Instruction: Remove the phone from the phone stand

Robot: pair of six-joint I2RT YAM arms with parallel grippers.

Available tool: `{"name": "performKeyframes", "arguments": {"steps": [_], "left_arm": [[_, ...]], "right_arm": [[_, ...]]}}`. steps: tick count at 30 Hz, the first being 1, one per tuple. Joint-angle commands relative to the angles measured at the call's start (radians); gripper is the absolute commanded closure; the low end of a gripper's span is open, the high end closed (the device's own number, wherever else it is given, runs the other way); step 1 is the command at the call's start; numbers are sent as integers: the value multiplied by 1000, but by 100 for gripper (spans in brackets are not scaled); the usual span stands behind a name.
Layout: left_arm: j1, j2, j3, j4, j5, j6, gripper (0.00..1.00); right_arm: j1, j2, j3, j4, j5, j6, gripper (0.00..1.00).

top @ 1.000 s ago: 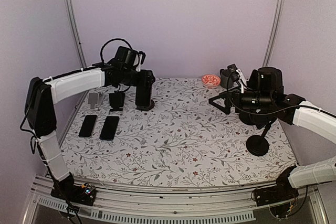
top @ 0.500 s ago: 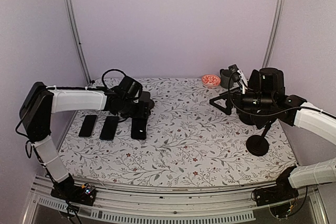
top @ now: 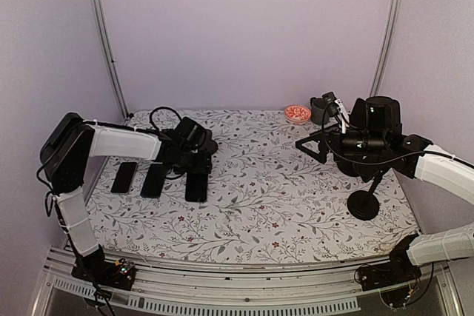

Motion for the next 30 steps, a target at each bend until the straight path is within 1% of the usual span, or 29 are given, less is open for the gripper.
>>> {"name": "performKeyframes", "arguments": {"steps": [1,9,14,17,21,27,30], "left_arm": [[-10,53,36,26,-51,-8,47],[-10,149,60,11,-91,-19,45],[-9,175,72,5,-109,-15,40],[-9,191,80,0,-112,-17,34],[-9,195,79,1,-105,-19,20],[-9,175,73,6,-92,-6,2],[-9,156,62,20,-77,7,1]], "right_arm": [[-6,-6,-3,4,3,6,1],[-6,12,2,3,8,5,1],[-6,21,4,2,10,5,1],[-6,26,9,0,10,5,1],[-6,29,25,-9,13,4,1],[-6,36,53,-25,18,-1,1],[-7,32,70,-34,28,-2,1]]}}
